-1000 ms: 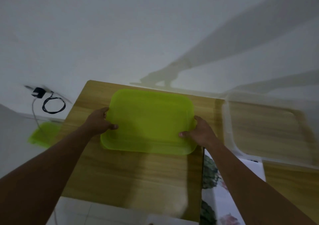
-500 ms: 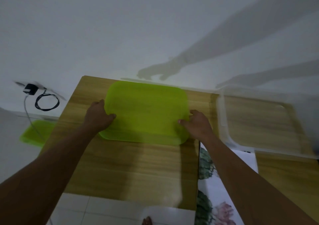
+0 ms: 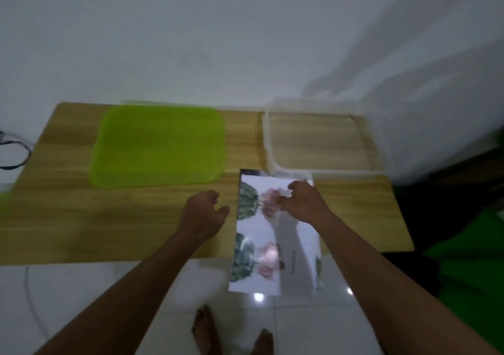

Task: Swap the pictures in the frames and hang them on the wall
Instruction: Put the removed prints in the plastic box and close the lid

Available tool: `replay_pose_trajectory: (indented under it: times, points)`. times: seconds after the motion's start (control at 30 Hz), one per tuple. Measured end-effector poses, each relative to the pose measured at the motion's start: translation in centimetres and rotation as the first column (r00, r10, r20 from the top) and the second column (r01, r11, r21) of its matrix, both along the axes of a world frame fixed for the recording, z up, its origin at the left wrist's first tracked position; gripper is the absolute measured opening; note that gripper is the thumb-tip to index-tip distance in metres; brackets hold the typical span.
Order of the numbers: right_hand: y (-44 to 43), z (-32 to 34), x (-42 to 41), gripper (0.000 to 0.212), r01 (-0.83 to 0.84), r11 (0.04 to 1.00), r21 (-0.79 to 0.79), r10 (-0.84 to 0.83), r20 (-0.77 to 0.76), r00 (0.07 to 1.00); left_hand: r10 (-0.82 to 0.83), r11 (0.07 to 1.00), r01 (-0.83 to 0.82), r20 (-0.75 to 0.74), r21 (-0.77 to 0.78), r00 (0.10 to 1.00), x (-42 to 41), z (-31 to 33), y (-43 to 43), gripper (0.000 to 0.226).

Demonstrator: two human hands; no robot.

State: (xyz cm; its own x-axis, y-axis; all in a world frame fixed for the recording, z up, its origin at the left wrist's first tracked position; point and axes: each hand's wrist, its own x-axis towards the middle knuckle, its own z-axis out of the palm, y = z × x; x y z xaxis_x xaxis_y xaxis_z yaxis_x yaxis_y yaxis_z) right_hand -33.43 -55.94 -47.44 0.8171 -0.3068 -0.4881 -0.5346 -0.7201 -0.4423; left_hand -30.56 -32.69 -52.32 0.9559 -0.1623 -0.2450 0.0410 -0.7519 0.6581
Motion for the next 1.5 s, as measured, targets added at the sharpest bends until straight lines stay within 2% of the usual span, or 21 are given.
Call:
replay_pose_trajectory:
  times: [0.07, 0.23, 0.33, 0.47, 0.67, 0.83, 0.93, 1.2, 1.3, 1.4, 1.5]
  points:
    - [-2.0, -0.7, -2.3, 0.05, 0.015, 0.999, -0.034, -0.016, -0.032, 0.999, -0.024, 0.999, 0.025, -0.01, 0.046, 1.0, -1.9, -0.8, -1.9, 0.047]
    - [-4.9, -3.6, -6.6, 0.034, 0.025, 0.996, -0.084, -0.035, -0.123, 0.992, -0.026, 0.973, 0.036, -0.047, 0.226, 0.999, -5.0, -2.6, -5.1, 0.042]
    - [-5.1, -4.9, -7.1, 0.028, 0.025, 0.994, -0.107, -0.036, -0.101, 0.994, 0.02, 0.966, -0.012, -0.028, 0.258, 0.999, -5.9, -3.1, -6.2, 0.039]
    - [-4.9, -5.9, -7.4, 0.023, 0.054, 0.991, -0.125, -0.061, -0.06, 0.996, 0.069, 0.973, -0.06, -0.032, 0.223, 0.997, -6.3, -3.6, -7.1, 0.037]
    - [-5.6, -6.3, -7.6, 0.037, 0.201, 0.979, 0.034, -0.201, 0.013, 0.979, 0.157, 0.971, -0.151, -0.018, 0.187, 0.987, -6.9, -4.1, -7.7, 0.039]
    - [-6.1, -5.8, -8.0, 0.034, 0.323, 0.911, 0.256, -0.345, 0.047, 0.937, 0.199, 0.968, -0.194, -0.018, 0.161, 0.98, -7.0, -4.0, -7.9, 0.041]
    - [-6.0, -5.5, -8.0, 0.043, 0.352, 0.853, 0.385, -0.387, 0.016, 0.922, 0.228, 0.967, -0.221, -0.047, 0.125, 0.972, -6.9, -3.7, -7.9, 0.043]
    - [-5.6, -5.7, -9.6, 0.055, 0.367, 0.753, 0.546, -0.427, -0.02, 0.904, 0.307, 0.942, -0.326, -0.19, -0.079, 0.933, -6.7, -2.1, -6.9, 0.032]
    - [-5.6, -5.6, -10.3, 0.058, 0.361, 0.732, 0.578, -0.425, -0.026, 0.905, 0.307, 0.924, -0.357, -0.294, -0.135, 0.905, -6.5, -2.2, -6.0, 0.038]
    - [-5.4, -5.5, -10.9, 0.063, 0.363, 0.725, 0.586, -0.431, -0.025, 0.902, 0.229, 0.911, -0.334, -0.376, -0.244, 0.898, -6.7, -2.0, -5.1, 0.053]
    - [-4.9, -5.1, -11.4, 0.065, 0.356, 0.711, 0.606, -0.436, -0.017, 0.9, 0.146, 0.904, -0.28, -0.381, -0.324, 0.913, -7.0, -1.2, -4.6, 0.062]
